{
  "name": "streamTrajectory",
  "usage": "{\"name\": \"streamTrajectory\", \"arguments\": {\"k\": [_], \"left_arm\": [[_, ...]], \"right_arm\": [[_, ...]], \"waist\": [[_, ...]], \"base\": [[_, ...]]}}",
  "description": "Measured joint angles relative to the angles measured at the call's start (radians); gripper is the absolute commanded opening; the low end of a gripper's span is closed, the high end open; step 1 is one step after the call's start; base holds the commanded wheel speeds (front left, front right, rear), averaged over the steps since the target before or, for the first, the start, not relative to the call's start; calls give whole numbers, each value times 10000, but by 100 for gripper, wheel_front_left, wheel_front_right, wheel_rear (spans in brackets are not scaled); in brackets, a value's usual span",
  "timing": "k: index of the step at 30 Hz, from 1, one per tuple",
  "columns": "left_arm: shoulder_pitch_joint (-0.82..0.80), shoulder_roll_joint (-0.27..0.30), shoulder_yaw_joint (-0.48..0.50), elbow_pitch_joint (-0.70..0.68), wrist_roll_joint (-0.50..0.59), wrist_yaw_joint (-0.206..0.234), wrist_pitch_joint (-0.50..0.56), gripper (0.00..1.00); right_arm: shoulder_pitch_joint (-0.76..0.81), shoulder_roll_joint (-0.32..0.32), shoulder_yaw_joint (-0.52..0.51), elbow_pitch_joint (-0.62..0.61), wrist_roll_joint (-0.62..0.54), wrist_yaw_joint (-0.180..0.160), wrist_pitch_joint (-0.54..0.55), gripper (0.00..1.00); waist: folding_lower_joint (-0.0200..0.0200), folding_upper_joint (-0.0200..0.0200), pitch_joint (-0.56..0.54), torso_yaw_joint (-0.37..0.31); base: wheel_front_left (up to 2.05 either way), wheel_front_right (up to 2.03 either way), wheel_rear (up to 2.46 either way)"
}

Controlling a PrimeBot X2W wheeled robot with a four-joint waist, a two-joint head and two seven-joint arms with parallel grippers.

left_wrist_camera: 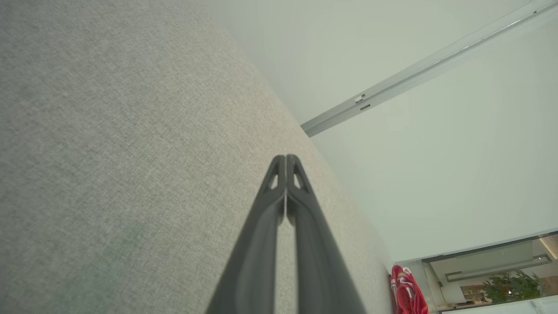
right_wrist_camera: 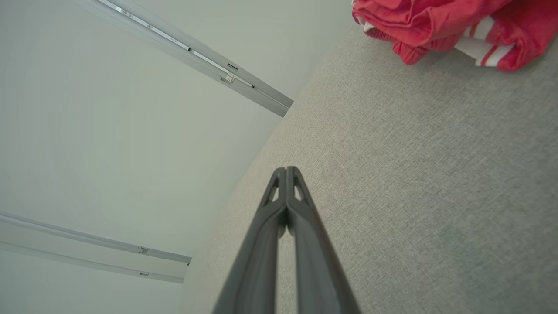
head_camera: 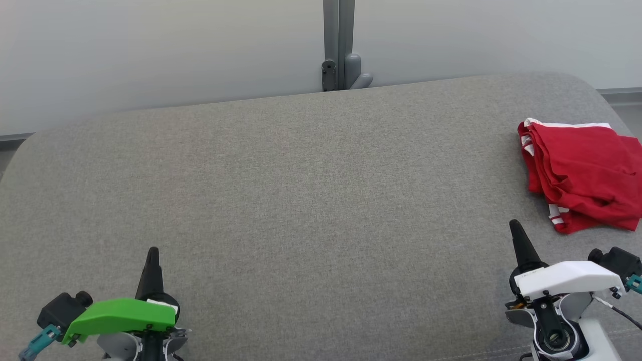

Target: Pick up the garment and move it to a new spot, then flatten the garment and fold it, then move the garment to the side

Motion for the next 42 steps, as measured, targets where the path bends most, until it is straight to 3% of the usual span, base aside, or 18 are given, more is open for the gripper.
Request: {"name": "streamTrajectory", "arguments": {"k": [42], "left_arm": [[-653, -21, 579, 169, -3603, -453, 884, 0]], "right_arm": [[-453, -13, -623, 284, 3898, -2, 1058, 0]], "waist": [[0, 0, 47, 40]], "base": [[0, 0, 0]]}}
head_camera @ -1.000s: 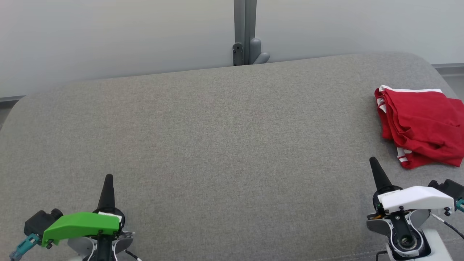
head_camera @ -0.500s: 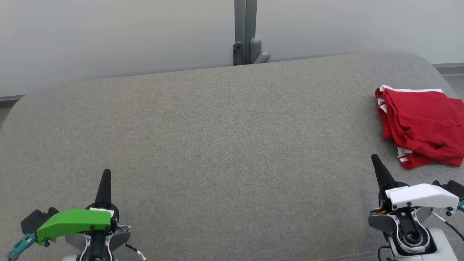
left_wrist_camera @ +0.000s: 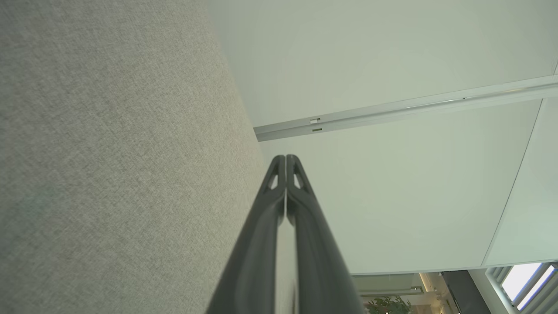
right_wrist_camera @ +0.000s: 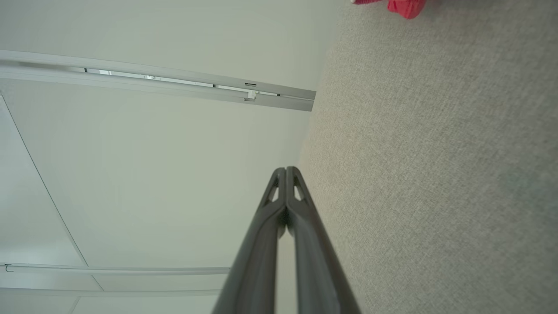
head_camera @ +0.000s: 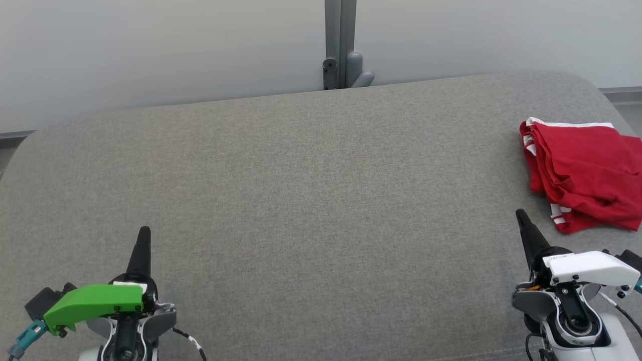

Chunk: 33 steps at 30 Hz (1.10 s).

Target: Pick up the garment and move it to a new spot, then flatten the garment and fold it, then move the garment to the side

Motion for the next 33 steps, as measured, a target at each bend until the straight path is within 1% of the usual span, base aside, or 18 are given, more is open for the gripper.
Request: {"name": "streamTrajectory", "arguments": {"k": [26, 33], "left_arm": [[-305, -13, 268, 67, -1680, -222, 426, 0], [-340, -13, 276, 69, -1732, -224, 437, 0]], "right_arm": [[-247, -8, -293, 127, 1829, 0, 493, 0], [-252, -10, -301, 134, 1870, 0, 512, 0]], "waist": [[0, 0, 29, 25], [0, 0, 30, 25]], "base": [[0, 0, 0], [0, 0, 0]]}}
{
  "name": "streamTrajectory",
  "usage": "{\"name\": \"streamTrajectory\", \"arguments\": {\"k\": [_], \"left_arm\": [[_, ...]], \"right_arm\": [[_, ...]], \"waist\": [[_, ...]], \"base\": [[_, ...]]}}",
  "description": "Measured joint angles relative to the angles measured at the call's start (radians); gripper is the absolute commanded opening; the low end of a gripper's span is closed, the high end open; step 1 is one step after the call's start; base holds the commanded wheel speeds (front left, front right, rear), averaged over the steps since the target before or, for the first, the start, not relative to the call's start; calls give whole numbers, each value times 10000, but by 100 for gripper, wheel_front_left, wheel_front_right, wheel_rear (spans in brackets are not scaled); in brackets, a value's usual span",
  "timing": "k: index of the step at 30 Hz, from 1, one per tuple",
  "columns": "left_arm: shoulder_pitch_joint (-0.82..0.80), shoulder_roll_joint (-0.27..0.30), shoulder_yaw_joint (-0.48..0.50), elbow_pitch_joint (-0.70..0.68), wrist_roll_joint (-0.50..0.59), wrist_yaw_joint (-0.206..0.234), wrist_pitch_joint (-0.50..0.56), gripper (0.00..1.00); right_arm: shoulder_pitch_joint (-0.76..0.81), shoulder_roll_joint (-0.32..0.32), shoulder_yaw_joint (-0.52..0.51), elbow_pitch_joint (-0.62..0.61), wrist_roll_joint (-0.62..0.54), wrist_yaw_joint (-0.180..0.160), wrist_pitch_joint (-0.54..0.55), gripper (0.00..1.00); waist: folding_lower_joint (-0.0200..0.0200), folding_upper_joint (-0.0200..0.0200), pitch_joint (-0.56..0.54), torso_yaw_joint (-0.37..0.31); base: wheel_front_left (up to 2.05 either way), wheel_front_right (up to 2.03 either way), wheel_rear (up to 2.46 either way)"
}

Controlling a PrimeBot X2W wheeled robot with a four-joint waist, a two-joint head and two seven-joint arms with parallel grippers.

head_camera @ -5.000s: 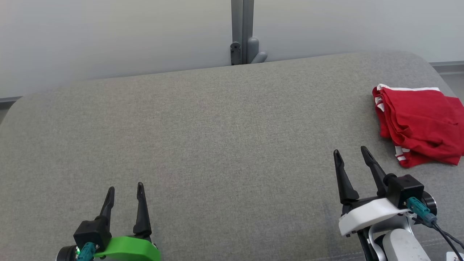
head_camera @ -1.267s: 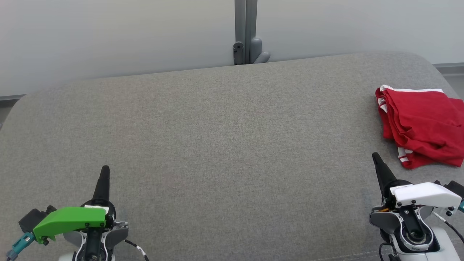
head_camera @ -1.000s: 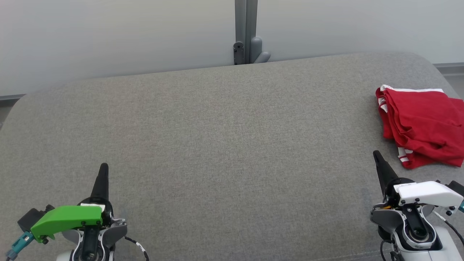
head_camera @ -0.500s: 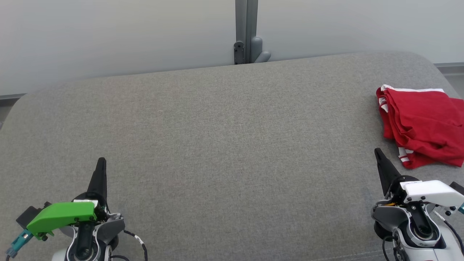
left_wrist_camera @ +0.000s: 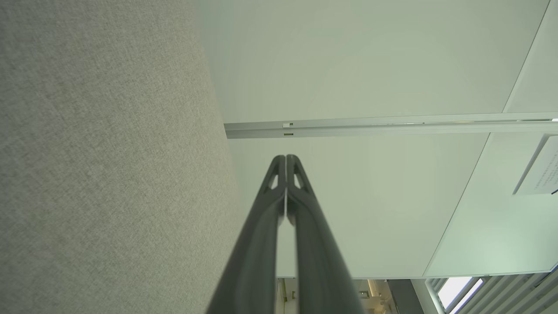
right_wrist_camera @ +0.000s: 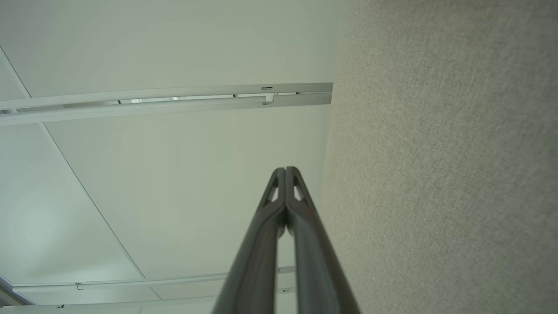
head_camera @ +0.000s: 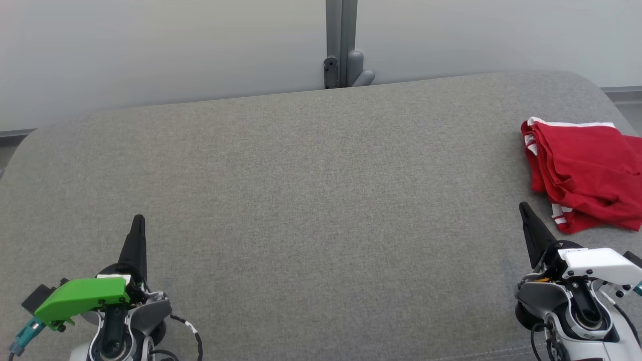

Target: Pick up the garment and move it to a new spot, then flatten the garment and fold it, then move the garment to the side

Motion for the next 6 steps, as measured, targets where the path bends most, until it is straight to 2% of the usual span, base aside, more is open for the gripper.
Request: {"name": "streamTrajectory", "arguments": {"k": [6], "left_arm": [[-1, 0, 0, 0, -2, 0, 0, 0]], "right_arm": [[0, 0, 0, 0, 0, 0, 0, 0]], "waist": [[1, 0, 0, 0]], "base": [[0, 0, 0]]}}
